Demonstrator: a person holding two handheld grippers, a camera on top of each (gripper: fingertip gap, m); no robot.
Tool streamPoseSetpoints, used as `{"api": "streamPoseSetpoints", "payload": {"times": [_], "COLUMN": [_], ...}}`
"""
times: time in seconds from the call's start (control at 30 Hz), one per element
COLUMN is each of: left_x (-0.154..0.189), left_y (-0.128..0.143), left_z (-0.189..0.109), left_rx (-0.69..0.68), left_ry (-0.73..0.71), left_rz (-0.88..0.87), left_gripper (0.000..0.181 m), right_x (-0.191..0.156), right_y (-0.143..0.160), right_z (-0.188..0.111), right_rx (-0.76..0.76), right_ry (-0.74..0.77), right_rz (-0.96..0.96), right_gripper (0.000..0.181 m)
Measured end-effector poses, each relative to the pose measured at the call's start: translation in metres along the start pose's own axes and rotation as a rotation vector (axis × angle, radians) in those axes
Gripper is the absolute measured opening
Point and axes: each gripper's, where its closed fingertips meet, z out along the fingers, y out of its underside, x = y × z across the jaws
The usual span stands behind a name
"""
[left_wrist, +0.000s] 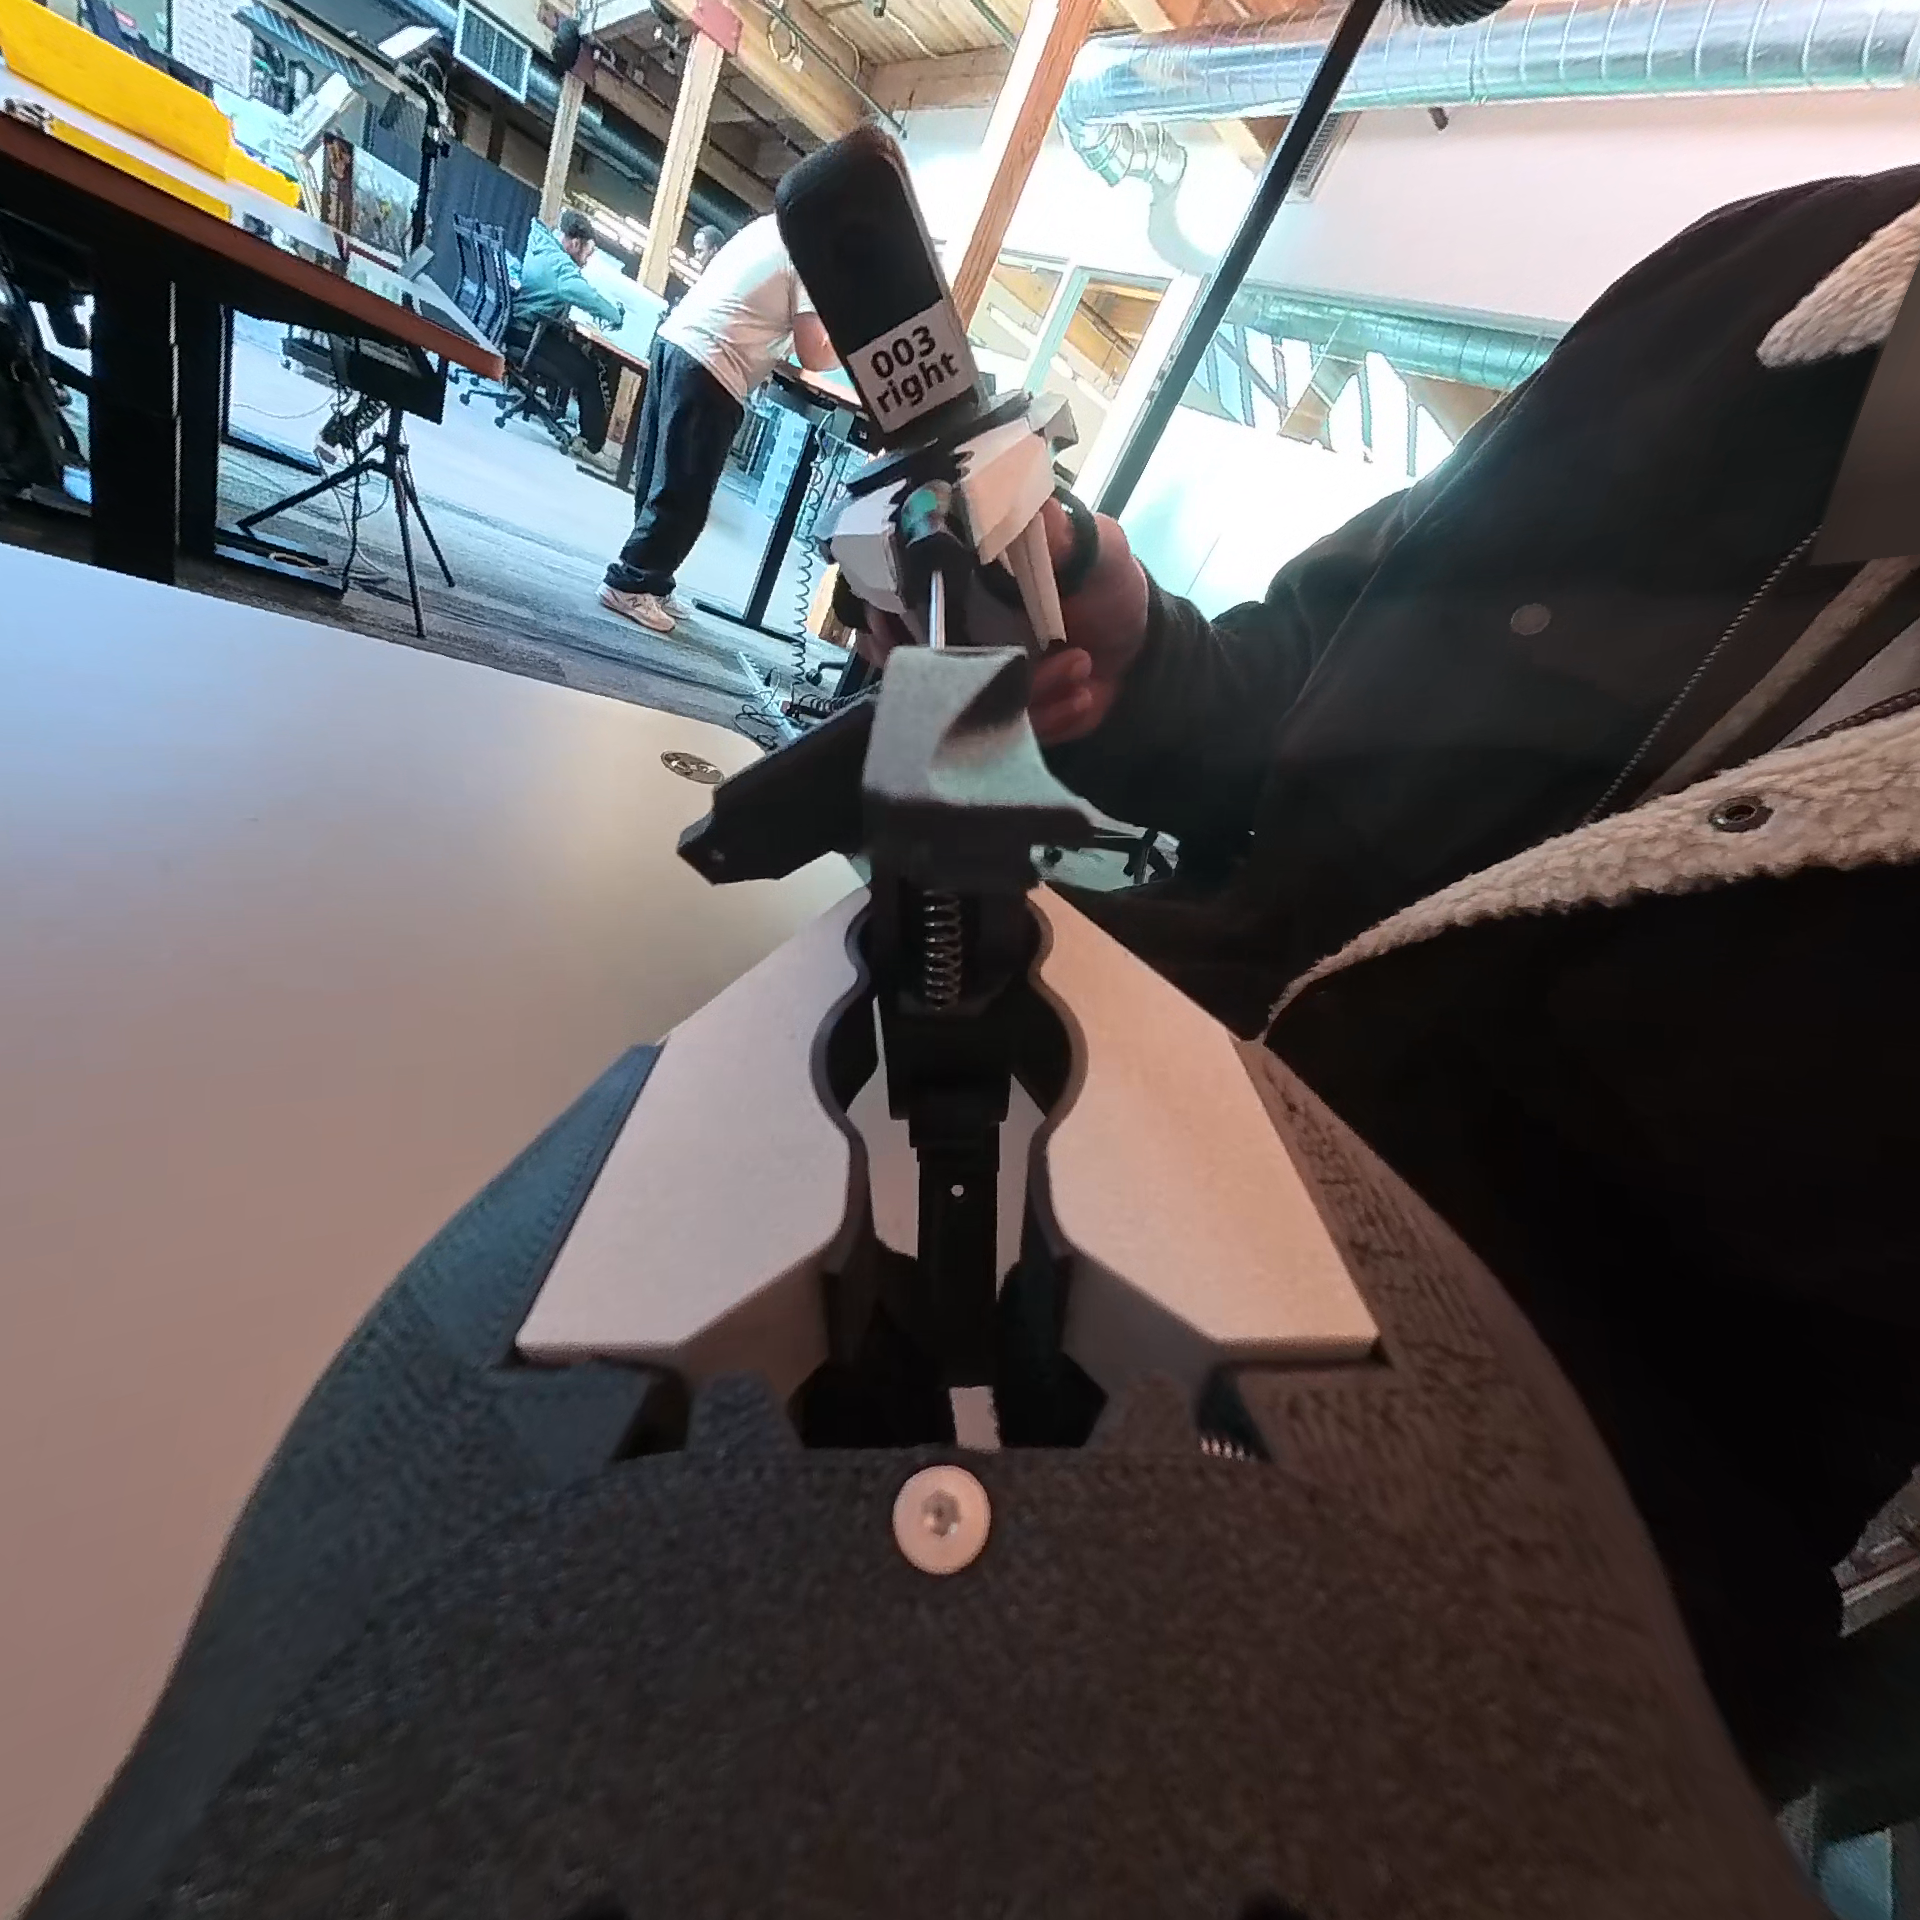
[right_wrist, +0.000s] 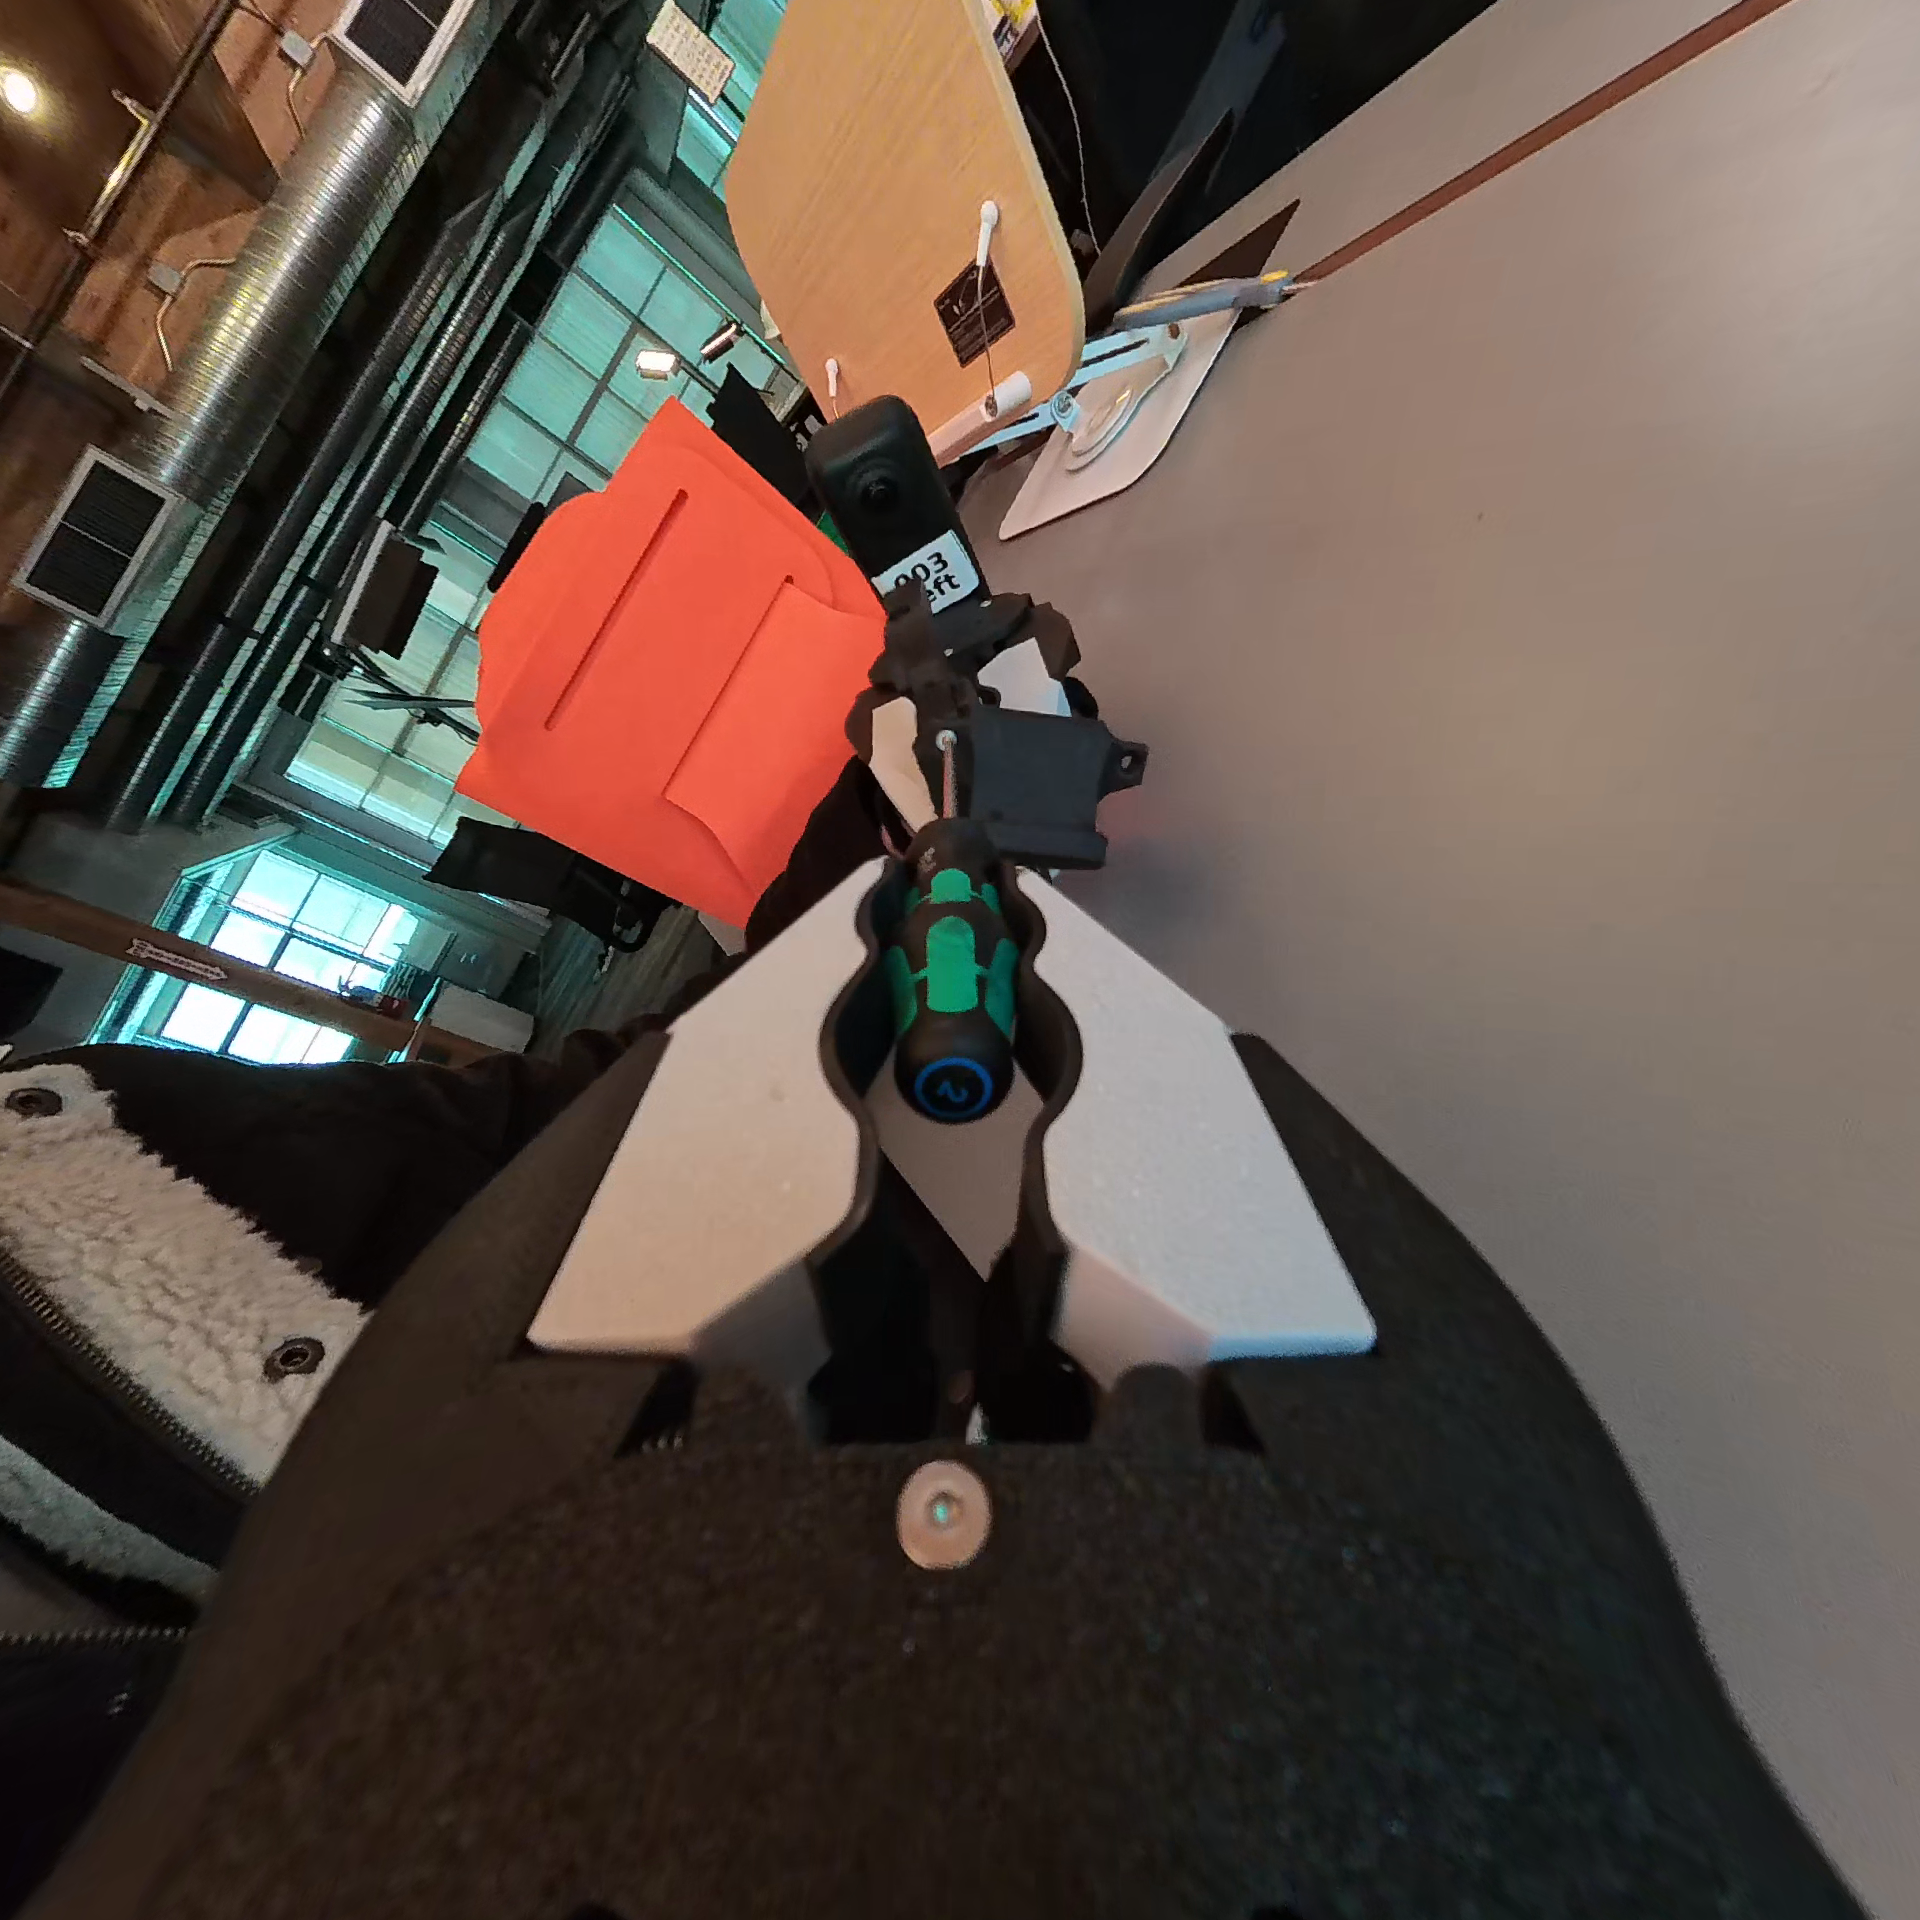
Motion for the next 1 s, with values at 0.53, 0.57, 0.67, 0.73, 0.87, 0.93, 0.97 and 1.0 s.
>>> {"api": "streamPoseSetpoints", "payload": {"times": [0.53,0.57,0.67,0.73,0.87,0.93,0.97,1.0], "left_x": [0.001,0.001,0.003,0.005,0.009,0.012,0.014,0.014], "left_y": [0.015,0.017,0.020,0.018,0.020,0.018,0.018,0.020], "left_z": [0.007,0.008,0.010,0.010,0.011,0.012,0.012,0.013], "left_rx": [-0.090,-0.102,-0.112,-0.104,-0.107,-0.096,-0.099,-0.110], "left_ry": [0.021,0.022,0.044,0.062,0.089,0.117,0.125,0.129], "left_rz": [-0.057,-0.062,-0.077,-0.082,-0.091,-0.099,-0.100,-0.102], "left_gripper": [0.021,0.021,0.022,0.022,0.022,0.022,0.022,0.022], "right_x": [0.004,0.004,0.001,-0.004,-0.013,-0.017,-0.020,-0.021], "right_y": [0.006,0.007,0.006,0.004,0.002,0.000,0.001,0.002], "right_z": [-0.001,-0.001,-0.001,-0.001,0.000,0.000,0.000,-0.001], "right_rx": [-0.099,-0.108,-0.141,-0.150,-0.217,-0.243,-0.258,-0.277], "right_ry": [0.008,0.017,0.046,0.058,0.069,0.057,0.054,0.054], "right_rz": [-0.356,-0.457,-0.819,-1.119,-1.553,-1.732,-1.826,-1.927], "right_gripper": [0.016,0.016,0.016,0.016,0.016,0.016,0.016,0.016]}}
